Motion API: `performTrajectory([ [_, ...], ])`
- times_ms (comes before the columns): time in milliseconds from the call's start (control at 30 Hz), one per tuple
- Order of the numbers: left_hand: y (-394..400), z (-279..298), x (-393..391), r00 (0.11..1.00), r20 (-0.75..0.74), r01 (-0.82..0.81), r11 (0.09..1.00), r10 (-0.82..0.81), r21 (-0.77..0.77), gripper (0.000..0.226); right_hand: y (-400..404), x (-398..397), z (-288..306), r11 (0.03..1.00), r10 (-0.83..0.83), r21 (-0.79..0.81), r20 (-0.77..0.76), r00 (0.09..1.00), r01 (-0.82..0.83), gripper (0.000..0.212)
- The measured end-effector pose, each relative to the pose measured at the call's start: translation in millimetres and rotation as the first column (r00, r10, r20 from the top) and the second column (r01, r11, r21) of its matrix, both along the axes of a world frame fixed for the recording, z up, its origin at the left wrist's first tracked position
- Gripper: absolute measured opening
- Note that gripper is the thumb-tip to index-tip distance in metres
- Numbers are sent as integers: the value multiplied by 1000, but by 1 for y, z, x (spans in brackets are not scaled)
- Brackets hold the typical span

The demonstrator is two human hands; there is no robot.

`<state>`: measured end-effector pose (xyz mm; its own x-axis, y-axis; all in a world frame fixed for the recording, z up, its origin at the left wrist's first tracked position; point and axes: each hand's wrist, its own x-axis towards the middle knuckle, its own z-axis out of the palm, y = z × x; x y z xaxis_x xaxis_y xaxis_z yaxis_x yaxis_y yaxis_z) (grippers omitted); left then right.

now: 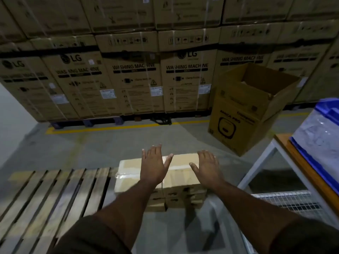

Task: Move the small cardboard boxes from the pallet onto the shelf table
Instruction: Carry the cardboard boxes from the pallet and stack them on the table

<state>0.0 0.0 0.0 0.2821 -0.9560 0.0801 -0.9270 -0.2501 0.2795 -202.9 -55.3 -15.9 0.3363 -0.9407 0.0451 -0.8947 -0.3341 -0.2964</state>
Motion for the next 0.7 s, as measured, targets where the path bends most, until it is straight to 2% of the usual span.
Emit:
performTrajectory([
  [133, -30, -17, 11, 995, -99, -5, 1000, 3, -11, 70, -26, 10, -15, 999, -40, 31, 7, 999, 40, 58],
  [233, -47, -35, 11, 979, -204, -19, 1000, 24, 22, 68, -42, 14, -32, 996, -59, 64, -12, 998, 60, 61],
  [367, -66, -66, 10, 963, -260, -50, 995, 72, 88, 67, -61, 14, -57, 989, -82, 119, -14, 997, 83, 60],
  [533, -90, -112, 11, 874, -436, -134, 969, 214, 207, 64, -90, 10, -92, 979, -97, 179, -25, 995, 100, 58],
  [700, -115, -164, 12, 811, -478, -199, 926, 339, 321, 62, -129, 8, -138, 956, -110, 276, 23, 994, 99, 52],
])
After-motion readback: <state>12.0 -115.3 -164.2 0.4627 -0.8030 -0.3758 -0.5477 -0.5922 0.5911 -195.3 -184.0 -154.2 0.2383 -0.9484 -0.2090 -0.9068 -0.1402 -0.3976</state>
